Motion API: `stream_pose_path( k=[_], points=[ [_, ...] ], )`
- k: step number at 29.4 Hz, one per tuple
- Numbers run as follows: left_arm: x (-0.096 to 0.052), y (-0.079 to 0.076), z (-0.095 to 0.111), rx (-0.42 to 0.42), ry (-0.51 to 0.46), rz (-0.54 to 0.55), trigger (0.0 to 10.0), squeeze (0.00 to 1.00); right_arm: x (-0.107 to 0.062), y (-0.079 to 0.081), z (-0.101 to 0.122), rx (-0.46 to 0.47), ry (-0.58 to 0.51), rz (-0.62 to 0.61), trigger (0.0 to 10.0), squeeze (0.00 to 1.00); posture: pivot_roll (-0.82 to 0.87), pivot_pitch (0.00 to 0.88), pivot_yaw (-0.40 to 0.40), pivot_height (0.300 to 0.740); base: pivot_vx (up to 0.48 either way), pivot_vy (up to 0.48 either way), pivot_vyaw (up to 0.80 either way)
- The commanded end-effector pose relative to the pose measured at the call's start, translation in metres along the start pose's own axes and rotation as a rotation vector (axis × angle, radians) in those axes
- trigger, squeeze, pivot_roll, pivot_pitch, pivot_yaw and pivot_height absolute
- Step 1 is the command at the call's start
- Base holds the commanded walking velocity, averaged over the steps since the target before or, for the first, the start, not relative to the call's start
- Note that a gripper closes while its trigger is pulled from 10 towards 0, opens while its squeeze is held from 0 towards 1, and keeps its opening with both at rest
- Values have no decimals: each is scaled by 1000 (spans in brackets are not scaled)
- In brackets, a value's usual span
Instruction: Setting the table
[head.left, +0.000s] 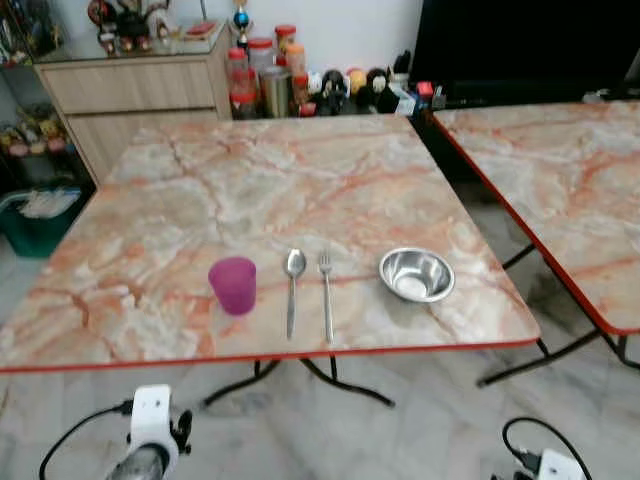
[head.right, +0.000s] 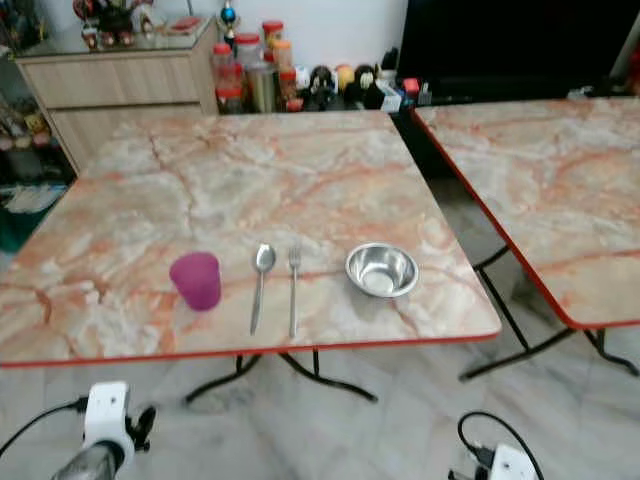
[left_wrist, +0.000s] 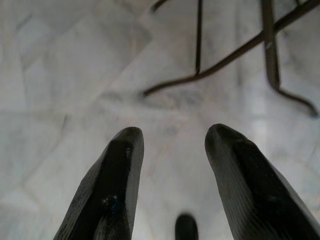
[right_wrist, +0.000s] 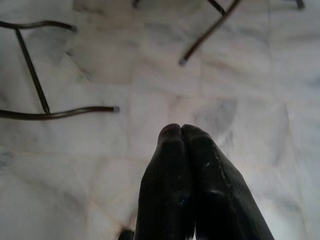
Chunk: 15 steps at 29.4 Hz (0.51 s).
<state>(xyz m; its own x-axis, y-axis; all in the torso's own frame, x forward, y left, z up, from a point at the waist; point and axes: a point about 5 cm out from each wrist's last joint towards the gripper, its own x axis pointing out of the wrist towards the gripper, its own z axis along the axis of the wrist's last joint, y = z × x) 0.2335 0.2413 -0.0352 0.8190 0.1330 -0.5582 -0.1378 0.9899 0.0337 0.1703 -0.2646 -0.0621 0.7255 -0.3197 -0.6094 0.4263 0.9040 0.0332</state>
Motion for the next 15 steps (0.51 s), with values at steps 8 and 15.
stream_pose_path(
  k=[8,15],
  points=[
    [-2,3,-5,15,25,3,10000,0,-22,-17,21,-25,-269,-34,10000,0,-54,62,-12,740,0,0,0],
    [-1,4,-3,18,26,2,10000,0,-55,-14,61,-96,-460,-50,10000,0,-67,74,-8,740,0,0,0]
  ],
)
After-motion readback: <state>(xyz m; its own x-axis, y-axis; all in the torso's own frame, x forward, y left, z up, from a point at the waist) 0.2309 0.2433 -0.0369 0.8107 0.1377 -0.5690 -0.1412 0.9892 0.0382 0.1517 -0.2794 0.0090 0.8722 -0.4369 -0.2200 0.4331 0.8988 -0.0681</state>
